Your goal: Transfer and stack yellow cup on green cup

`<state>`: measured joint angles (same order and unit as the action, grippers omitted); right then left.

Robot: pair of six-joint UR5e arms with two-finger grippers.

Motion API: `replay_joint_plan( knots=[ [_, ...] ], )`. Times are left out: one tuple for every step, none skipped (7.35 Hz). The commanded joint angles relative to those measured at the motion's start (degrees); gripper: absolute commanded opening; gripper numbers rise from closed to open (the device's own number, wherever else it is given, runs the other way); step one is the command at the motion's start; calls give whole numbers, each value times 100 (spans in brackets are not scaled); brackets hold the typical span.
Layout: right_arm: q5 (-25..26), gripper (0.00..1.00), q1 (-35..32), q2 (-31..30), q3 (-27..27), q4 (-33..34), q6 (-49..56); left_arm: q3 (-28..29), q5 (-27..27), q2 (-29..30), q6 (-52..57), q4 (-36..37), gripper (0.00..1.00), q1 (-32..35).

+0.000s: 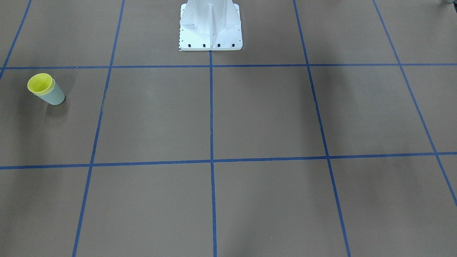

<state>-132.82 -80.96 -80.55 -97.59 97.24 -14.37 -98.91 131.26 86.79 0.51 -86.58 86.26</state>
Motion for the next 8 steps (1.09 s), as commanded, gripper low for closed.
replay_joint_plan(
  knots=[
    [20,100,36,-13,29,6,14,38,-13,-13,11,-26,100,-13],
    [20,100,141,-30,29,14,57,21,-13,48,2,-17,100,-13],
    [28,100,98,-100,38,14,258,12,-13,66,11,-26,100,-13],
    [28,100,-85,-318,47,6,808,-32,-13,66,11,-26,100,-13],
    [28,100,-191,-347,29,14,874,-41,-13,75,11,-26,100,-13],
    [20,100,-201,-417,38,14,918,-50,-13,66,11,-26,100,-13],
    [20,100,-210,-478,-14,23,919,-50,-22,32,11,-35,100,-13],
    [28,100,-210,-514,-93,15,901,-50,-22,31,2,-35,100,-13]
  ],
)
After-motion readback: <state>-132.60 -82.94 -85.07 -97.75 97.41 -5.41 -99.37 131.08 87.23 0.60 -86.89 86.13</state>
